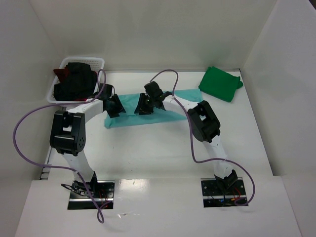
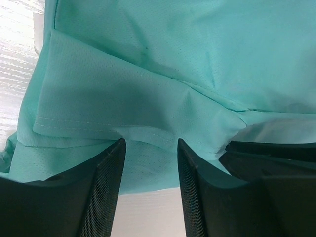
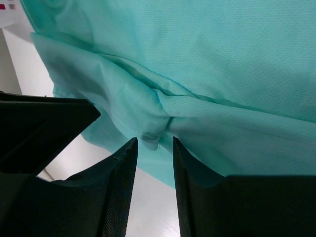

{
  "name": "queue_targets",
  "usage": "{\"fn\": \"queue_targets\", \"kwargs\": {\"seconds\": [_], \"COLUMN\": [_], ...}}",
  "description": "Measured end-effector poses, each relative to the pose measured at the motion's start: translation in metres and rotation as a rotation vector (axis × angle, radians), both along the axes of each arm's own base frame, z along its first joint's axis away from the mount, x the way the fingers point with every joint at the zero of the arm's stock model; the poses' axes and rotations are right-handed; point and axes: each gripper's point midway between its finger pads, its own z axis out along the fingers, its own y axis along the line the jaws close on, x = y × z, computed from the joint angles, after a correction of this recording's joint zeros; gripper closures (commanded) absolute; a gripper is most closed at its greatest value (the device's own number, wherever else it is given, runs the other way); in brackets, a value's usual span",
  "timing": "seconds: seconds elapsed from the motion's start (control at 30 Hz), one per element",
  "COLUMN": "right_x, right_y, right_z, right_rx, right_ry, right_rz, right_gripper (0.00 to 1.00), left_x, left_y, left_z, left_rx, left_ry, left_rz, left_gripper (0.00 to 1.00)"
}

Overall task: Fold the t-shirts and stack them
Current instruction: Fold the other side of the tshirt into a rectangle

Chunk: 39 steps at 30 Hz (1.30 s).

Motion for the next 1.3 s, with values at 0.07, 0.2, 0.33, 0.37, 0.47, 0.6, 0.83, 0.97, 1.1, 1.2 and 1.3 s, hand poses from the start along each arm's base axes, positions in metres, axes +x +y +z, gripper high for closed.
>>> {"fn": "queue_targets", "kwargs": {"seconds": [0.07, 0.2, 0.33, 0.37, 0.47, 0.6, 0.83, 0.97, 1.1, 1.2, 1.3], "right_x": [-0.001, 0.000, 0.001, 0.002, 0.003, 0.008, 0.021, 0.030, 0.033, 0.036, 0.045], "right_y": [0.002, 0.006, 0.010, 0.011, 0.013, 0.017, 0.024, 0.025, 0.024, 0.017, 0.006], "right_z": [0.001, 0.005, 0.008, 0.009, 0.012, 0.014, 0.023, 0.030, 0.032, 0.030, 0.028], "right_rx": [0.011, 0.036, 0.055, 0.059, 0.068, 0.078, 0.094, 0.097, 0.092, 0.076, 0.057], "right_ry": [0.005, 0.009, 0.008, 0.008, 0.005, -0.004, -0.038, -0.058, -0.063, -0.062, -0.074], "right_rz": [0.002, 0.006, 0.007, 0.007, 0.008, 0.006, 0.000, -0.008, -0.010, -0.017, -0.037], "right_gripper": [0.59, 0.67, 0.77, 0.79, 0.86, 0.93, 0.95, 0.95, 0.89, 0.84, 0.80], "left_x": [0.000, 0.001, 0.001, 0.001, 0.002, 0.004, 0.008, 0.015, 0.016, 0.015, 0.015], "left_y": [0.000, 0.002, 0.004, 0.005, 0.005, 0.006, 0.008, 0.009, 0.010, 0.009, 0.009], "left_z": [0.000, -0.004, -0.012, -0.013, -0.012, -0.012, -0.010, -0.006, -0.007, -0.010, -0.010], "left_rx": [0.001, 0.005, 0.011, 0.012, 0.012, 0.017, 0.028, 0.032, 0.026, 0.022, 0.011], "left_ry": [0.000, 0.003, 0.021, 0.023, 0.020, 0.013, -0.003, -0.025, -0.022, -0.012, -0.009], "left_rz": [0.001, 0.006, 0.012, 0.013, 0.016, 0.020, 0.030, 0.040, 0.059, 0.067, 0.083], "left_gripper": [0.46, 0.46, 0.48, 0.51, 0.56, 0.62, 0.56, 0.51, 0.48, 0.41, 0.37]}}
